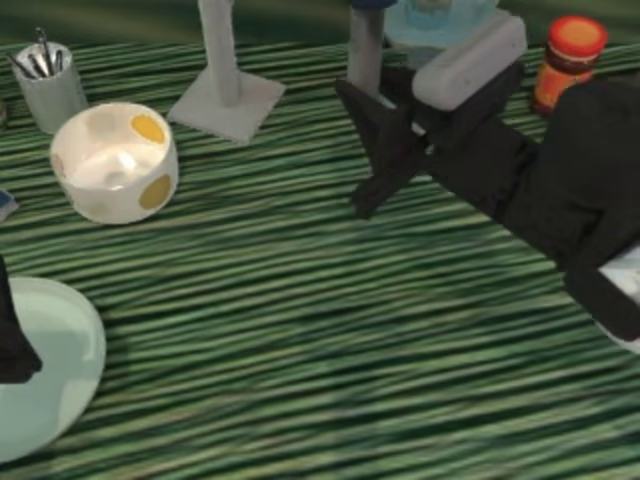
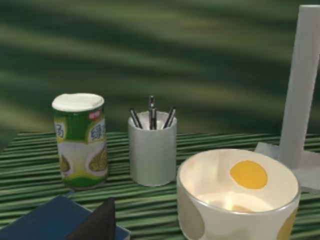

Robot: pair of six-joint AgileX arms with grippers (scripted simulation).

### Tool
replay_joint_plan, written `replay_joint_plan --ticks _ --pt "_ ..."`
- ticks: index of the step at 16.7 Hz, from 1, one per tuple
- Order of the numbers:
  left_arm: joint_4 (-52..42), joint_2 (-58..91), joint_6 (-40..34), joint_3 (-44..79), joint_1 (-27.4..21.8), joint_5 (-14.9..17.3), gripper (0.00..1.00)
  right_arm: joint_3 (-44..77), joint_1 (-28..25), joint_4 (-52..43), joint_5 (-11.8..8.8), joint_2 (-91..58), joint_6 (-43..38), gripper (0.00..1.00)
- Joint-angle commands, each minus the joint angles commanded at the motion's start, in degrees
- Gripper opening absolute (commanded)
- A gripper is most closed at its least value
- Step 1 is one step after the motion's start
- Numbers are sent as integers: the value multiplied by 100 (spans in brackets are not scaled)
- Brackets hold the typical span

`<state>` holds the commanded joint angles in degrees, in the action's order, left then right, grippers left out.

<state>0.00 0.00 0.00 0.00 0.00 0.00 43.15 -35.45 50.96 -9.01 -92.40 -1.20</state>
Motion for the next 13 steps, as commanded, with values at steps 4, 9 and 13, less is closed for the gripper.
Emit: replay_joint_plan --ticks 4,9,13 --pt "0 0 0 0 0 0 100 -12 -35 19 31 -2 -11 0" --pt "0 0 0 0 0 0 100 -31 -59 32 51 27 0 0" --pt "44 76 2 64 -37 54 100 -31 -59 32 51 27 0 0"
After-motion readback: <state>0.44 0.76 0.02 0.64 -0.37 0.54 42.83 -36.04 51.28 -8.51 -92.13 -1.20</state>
